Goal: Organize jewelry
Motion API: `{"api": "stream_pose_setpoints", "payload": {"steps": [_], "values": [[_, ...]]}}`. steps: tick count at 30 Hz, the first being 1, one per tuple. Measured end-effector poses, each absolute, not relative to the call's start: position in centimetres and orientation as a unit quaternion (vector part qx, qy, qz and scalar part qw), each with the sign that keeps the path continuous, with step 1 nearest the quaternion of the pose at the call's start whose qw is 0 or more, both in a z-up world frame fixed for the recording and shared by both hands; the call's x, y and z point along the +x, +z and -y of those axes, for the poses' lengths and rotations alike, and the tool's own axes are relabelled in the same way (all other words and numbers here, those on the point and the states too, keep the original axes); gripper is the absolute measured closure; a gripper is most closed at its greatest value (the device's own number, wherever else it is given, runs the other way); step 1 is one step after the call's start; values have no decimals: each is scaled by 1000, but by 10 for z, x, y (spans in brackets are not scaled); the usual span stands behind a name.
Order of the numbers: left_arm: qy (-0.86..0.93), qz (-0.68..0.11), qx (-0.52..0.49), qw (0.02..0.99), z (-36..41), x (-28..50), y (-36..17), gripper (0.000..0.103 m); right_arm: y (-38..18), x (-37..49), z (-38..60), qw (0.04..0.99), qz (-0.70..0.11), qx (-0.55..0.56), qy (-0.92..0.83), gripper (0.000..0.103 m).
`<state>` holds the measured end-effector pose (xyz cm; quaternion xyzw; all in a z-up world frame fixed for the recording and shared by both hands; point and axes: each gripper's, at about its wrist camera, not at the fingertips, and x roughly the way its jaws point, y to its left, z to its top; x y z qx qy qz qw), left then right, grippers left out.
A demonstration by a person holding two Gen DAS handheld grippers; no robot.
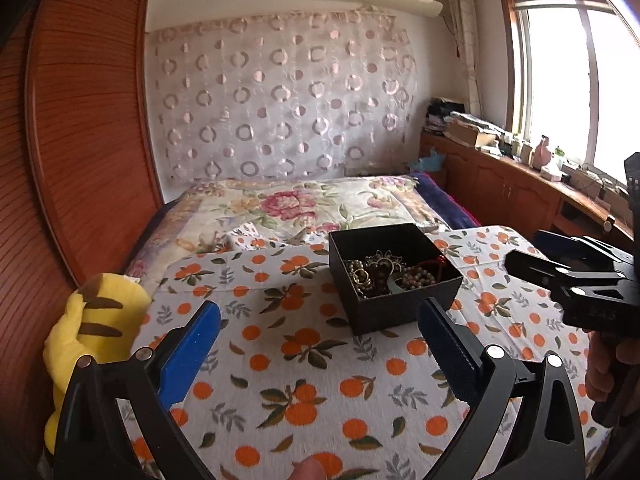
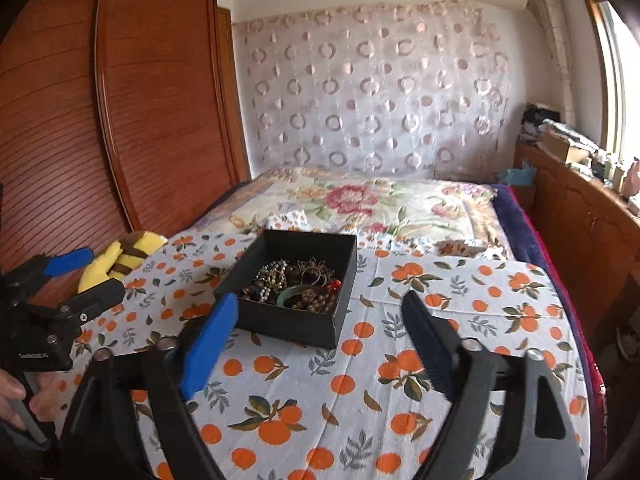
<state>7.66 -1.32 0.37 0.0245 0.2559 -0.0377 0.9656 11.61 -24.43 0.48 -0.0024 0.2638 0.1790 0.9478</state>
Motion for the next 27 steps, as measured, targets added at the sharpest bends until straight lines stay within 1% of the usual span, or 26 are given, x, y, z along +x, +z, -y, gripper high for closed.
{"api": "stream_pose_setpoints", "payload": {"steps": [5, 13, 27], "values": [[-20, -253, 16, 967, 9, 58, 6, 8, 17, 84, 250, 956, -238, 10, 173, 2], [-13, -268, 18, 963, 3, 44, -2, 8, 13, 53, 265, 963, -229, 20, 142, 2], [-20, -265, 11, 964, 4, 40, -8, 8, -2, 52, 271, 964, -234, 20, 124, 2]]}}
